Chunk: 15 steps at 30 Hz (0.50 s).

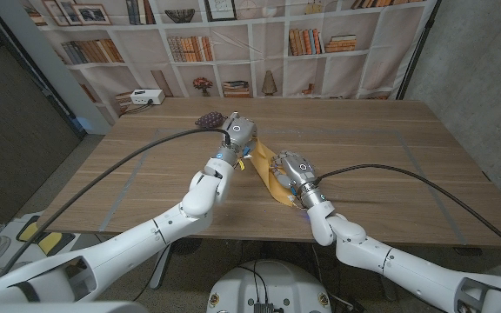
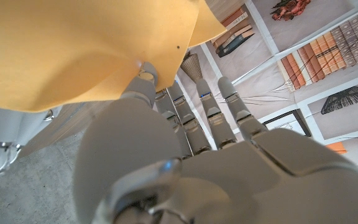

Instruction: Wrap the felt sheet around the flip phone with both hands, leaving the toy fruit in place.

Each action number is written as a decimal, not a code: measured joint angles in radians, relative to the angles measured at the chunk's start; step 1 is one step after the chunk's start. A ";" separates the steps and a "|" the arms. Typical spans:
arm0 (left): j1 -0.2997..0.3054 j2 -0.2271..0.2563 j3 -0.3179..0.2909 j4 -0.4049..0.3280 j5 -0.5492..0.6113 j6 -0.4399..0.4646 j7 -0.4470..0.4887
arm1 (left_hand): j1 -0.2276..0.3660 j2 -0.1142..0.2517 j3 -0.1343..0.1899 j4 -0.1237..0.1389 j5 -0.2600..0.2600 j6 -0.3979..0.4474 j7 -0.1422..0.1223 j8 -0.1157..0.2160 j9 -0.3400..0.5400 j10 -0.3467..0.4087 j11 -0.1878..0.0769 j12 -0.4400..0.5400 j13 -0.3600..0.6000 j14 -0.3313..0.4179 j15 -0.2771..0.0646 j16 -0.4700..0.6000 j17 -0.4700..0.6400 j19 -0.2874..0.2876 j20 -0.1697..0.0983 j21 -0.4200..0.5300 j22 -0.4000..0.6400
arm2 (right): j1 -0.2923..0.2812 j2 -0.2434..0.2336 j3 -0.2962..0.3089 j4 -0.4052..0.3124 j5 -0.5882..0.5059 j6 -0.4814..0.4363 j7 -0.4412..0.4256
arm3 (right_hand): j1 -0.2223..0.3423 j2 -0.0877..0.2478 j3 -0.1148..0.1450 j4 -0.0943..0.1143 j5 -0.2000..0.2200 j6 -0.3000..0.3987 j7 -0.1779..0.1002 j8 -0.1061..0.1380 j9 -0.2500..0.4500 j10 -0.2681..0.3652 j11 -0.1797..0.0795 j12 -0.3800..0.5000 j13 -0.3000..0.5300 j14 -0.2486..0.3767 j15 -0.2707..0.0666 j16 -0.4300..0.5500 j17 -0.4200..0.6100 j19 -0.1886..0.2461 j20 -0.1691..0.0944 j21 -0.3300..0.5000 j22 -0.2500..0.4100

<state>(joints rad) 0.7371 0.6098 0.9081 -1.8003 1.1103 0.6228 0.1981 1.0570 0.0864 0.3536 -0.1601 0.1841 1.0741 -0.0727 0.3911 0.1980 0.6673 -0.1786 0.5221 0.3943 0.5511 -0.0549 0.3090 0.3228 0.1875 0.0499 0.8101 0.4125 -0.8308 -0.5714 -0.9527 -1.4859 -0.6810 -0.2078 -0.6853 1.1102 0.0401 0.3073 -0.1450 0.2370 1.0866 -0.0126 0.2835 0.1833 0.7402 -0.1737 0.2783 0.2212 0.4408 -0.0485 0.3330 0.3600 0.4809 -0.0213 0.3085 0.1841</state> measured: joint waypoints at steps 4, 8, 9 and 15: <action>-0.012 -0.015 0.014 0.037 0.004 0.005 0.008 | 0.000 0.000 -0.006 0.002 0.000 0.001 0.001 0.000 0.000 0.000 0.000 0.000 0.003 0.000 0.000 0.000 0.000 0.000 0.000 0.004 0.000 | 0.004 -0.003 0.002 0.006 0.006 0.025 0.000 | 0.001 0.001 -0.007 -0.001 0.000 0.000 0.000 -0.001 0.000 0.000 0.000 -0.001 0.000 0.000 0.000 0.004 0.000 0.002 0.002 0.000 0.000; -0.023 -0.031 0.025 0.074 -0.003 0.005 0.028 | 0.000 0.000 -0.008 0.000 -0.001 0.001 0.001 0.000 0.000 0.002 -0.002 0.000 0.003 0.000 0.000 0.000 0.000 0.004 -0.004 0.007 -0.005 | 0.010 -0.006 0.004 0.013 0.011 0.047 0.004 | 0.003 0.003 -0.010 0.001 0.000 0.000 0.000 -0.008 0.000 0.000 0.000 -0.005 0.000 0.000 0.000 0.004 0.001 0.002 0.002 0.000 0.000; -0.027 -0.036 0.030 0.088 -0.007 0.005 0.032 | 0.000 0.000 -0.008 0.000 -0.001 0.002 0.001 0.000 0.000 0.008 0.000 0.000 0.003 0.000 0.000 0.000 0.000 0.004 -0.004 0.007 -0.005 | 0.011 -0.007 0.005 0.015 0.013 0.055 0.007 | 0.004 0.004 -0.015 0.002 0.000 0.000 0.000 -0.008 0.000 0.000 0.000 -0.005 0.000 0.000 0.000 0.004 0.004 0.002 0.002 0.000 0.000; -0.044 -0.052 0.052 0.130 -0.029 0.006 0.044 | 0.000 0.000 -0.010 0.001 -0.008 0.002 0.001 0.000 0.000 0.009 -0.002 0.000 0.003 0.000 0.000 0.000 0.000 0.004 -0.004 0.011 -0.005 | 0.019 -0.014 0.009 0.021 0.020 0.090 0.023 | 0.009 0.009 -0.024 0.001 0.000 0.000 0.000 -0.014 0.001 0.000 0.000 -0.009 0.000 0.000 0.000 0.008 0.004 0.006 -0.003 0.000 0.004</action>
<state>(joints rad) 0.6933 0.5581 0.9602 -1.6702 1.0815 0.6284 0.2417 1.0569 0.0860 0.3439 -0.1587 0.1766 1.0757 -0.0713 0.3910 0.1980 0.6763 -0.1801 0.5221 0.3968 0.5511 -0.0548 0.3089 0.3227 0.1910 0.0463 0.8212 0.4079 -0.8120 -0.5850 -0.9440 -1.4645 -0.6612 -0.1182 -0.6624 1.1192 0.0491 0.2836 -0.1441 0.2367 1.0867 -0.0126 0.2695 0.1839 0.7401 -0.1735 0.2698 0.2211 0.4408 -0.0485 0.3406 0.3645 0.4873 -0.0243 0.3085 0.1877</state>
